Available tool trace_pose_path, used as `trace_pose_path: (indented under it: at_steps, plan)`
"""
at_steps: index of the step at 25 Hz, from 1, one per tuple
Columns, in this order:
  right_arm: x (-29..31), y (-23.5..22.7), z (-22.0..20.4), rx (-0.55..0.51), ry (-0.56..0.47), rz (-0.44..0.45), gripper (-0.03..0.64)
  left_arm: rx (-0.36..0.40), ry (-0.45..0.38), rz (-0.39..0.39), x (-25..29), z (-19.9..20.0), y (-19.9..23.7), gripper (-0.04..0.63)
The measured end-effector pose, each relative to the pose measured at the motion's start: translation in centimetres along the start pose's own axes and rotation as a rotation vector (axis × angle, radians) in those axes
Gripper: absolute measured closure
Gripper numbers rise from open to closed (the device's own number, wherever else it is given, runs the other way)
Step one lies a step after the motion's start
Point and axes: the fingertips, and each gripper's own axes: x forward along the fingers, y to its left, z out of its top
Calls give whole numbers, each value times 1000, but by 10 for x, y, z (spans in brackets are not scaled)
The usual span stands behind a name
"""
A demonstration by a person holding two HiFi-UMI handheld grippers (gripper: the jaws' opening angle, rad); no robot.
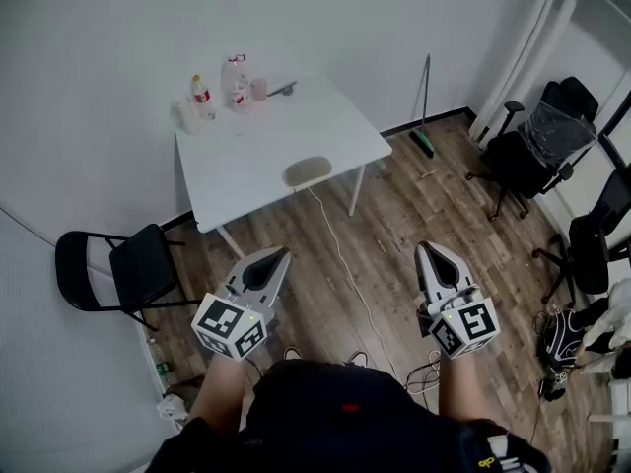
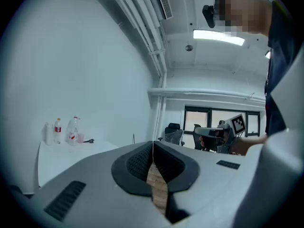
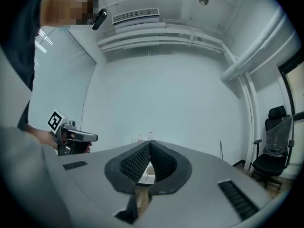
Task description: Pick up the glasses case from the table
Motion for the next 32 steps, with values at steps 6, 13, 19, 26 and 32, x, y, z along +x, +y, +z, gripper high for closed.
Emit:
trace_pose_path:
  at_steps: [6, 13, 19, 26, 32]
  plan:
    - [-2, 11, 2, 36, -22, 28, 595, -4, -1, -1, -9, -1, -1, 574]
    - [21, 48, -11, 45, 13, 53, 595, -27, -4, 11, -37, -7, 31, 574]
    - [57, 99, -14, 14, 37, 75, 595, -54, 8, 17, -68, -19, 77, 574]
    - [82, 133, -35, -7, 89, 92, 595, -78, 13, 31, -91, -29, 112, 574]
    - [107, 132, -35, -8, 80, 112, 595, -74, 12, 59, -87, -26, 136, 573]
